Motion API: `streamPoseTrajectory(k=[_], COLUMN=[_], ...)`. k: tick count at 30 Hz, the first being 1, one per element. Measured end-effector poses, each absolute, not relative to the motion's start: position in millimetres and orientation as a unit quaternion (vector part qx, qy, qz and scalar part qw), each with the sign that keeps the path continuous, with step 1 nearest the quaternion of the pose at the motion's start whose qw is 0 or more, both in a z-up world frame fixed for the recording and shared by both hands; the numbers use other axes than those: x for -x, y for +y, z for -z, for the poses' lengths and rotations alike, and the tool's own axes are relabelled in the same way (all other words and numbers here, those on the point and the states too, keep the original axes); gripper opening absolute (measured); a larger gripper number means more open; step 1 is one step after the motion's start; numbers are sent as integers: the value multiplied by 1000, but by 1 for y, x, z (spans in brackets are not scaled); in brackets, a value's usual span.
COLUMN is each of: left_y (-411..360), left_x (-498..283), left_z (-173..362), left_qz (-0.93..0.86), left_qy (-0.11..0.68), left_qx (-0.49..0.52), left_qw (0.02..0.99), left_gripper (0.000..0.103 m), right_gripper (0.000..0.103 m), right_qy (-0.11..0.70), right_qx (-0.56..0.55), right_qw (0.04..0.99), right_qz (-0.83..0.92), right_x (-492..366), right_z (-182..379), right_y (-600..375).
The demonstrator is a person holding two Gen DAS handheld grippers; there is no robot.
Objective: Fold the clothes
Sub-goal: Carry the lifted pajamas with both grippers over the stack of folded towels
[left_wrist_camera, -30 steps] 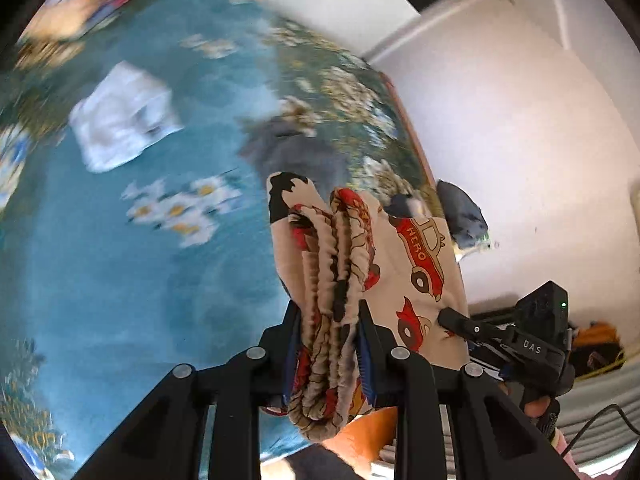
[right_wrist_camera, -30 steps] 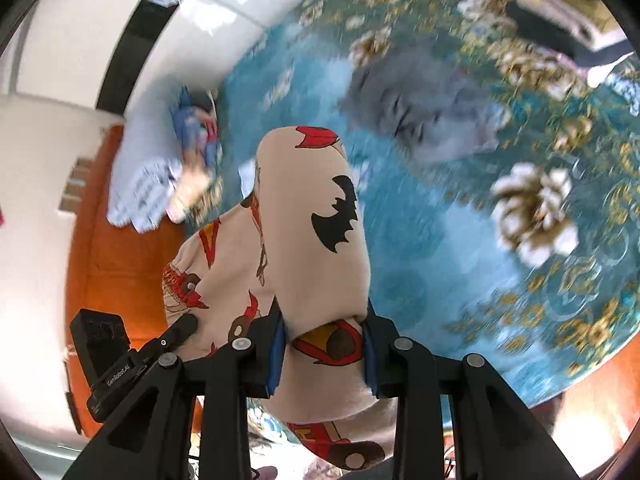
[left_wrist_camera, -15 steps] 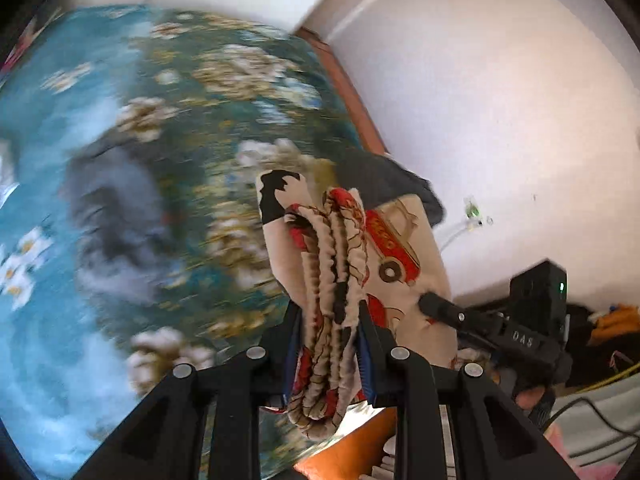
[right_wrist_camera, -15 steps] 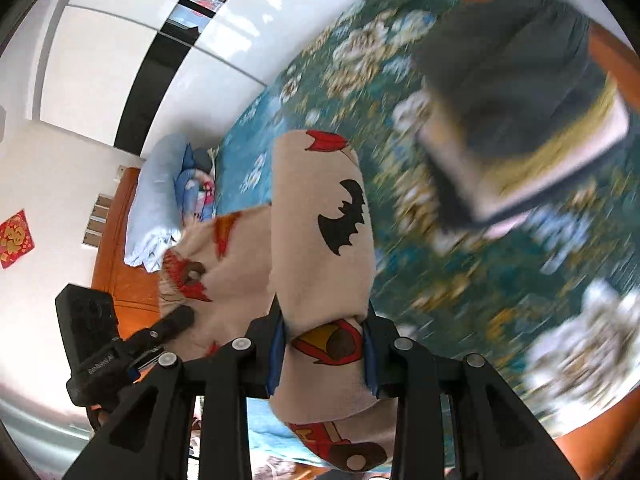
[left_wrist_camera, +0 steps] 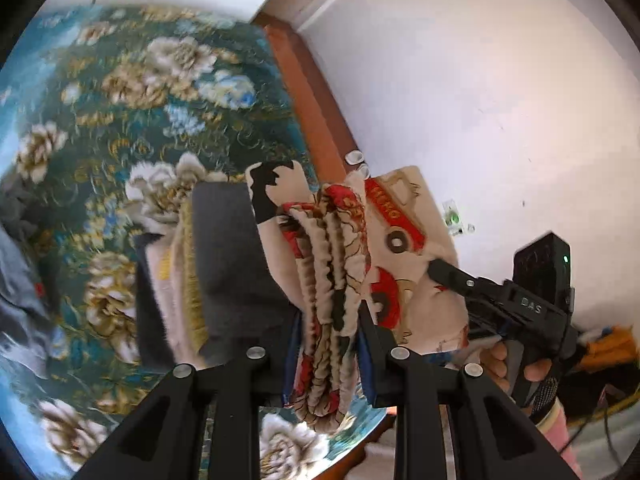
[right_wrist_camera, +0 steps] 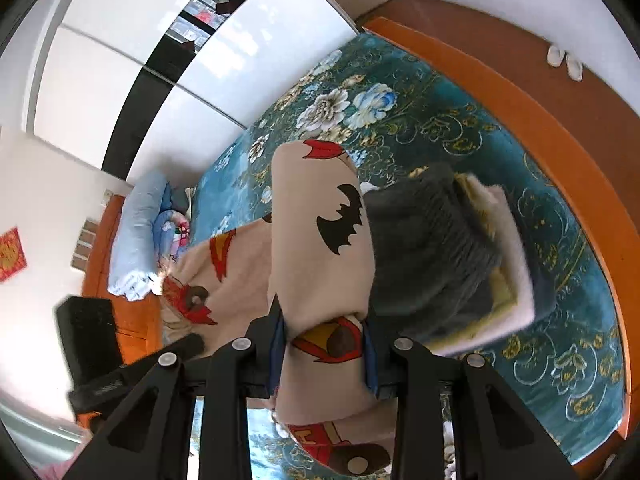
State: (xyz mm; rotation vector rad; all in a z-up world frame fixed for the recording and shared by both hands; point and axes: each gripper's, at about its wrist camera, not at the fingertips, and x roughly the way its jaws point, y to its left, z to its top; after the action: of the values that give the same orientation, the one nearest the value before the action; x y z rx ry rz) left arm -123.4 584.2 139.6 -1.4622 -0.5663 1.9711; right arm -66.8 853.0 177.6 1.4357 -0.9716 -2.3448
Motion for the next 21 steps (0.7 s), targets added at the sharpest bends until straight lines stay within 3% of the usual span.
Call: streamPoseTrajectory(k=[11,21], left_y=[575,583], left_x=[156,147], left_z=[-47,-46], left_qz=[-717,-703], left_qy=[-277,-255], left_qx=[593,620], left_qw=[238,240], left_gripper=[27,33], right_gripper=[35,41], right_qy=[-352,-313], right_qx=[-515,-534], right_qw=[114,118], right_qz=[773,777], right_x=[113,114], right_z=[-96,-87], right_y=[895,893])
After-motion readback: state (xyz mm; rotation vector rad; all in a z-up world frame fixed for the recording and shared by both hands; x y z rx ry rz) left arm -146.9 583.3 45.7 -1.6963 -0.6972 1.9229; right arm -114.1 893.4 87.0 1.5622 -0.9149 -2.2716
